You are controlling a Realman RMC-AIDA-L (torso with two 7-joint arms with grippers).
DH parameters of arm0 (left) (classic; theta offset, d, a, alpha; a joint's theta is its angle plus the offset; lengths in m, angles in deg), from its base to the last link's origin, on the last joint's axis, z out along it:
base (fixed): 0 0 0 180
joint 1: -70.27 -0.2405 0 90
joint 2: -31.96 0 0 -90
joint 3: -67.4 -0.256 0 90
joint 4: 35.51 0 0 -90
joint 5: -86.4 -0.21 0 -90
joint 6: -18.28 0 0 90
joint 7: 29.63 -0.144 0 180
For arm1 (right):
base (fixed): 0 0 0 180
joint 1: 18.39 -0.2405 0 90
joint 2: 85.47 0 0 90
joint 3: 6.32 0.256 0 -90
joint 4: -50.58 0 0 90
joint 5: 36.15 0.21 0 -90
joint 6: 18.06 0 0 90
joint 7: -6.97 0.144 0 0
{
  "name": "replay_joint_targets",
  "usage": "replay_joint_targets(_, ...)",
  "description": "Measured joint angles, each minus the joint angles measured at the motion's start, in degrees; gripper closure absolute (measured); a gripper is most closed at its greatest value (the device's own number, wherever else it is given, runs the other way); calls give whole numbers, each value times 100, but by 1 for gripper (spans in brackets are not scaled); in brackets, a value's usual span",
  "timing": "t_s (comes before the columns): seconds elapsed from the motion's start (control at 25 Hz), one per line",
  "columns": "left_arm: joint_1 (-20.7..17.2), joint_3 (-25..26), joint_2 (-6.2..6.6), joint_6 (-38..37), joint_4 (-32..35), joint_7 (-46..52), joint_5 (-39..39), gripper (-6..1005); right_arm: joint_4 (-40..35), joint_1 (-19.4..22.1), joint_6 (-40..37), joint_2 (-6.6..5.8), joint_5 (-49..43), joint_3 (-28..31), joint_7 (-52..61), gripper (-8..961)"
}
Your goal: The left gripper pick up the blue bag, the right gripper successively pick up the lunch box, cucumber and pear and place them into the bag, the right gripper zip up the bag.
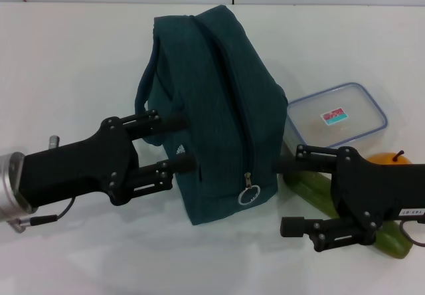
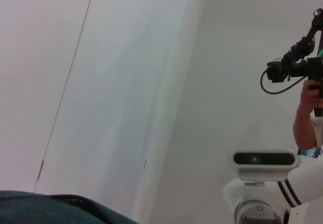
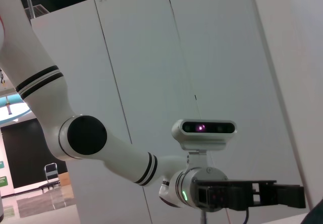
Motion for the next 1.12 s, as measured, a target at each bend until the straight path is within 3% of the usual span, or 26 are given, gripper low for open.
replay_joint_targets(0.72, 2, 27, 0, 1, -12, 53, -8, 329, 9, 14, -14, 1, -6, 0, 6, 110)
replay_joint_targets(0.96, 63, 359, 108, 74, 111, 950, 35, 332, 10, 67, -22, -4, 12, 5, 5, 110)
replay_joint_targets(1.12, 162, 389, 215, 191, 601, 2235, -49, 332, 19, 162, -23, -14, 18, 45, -2, 111)
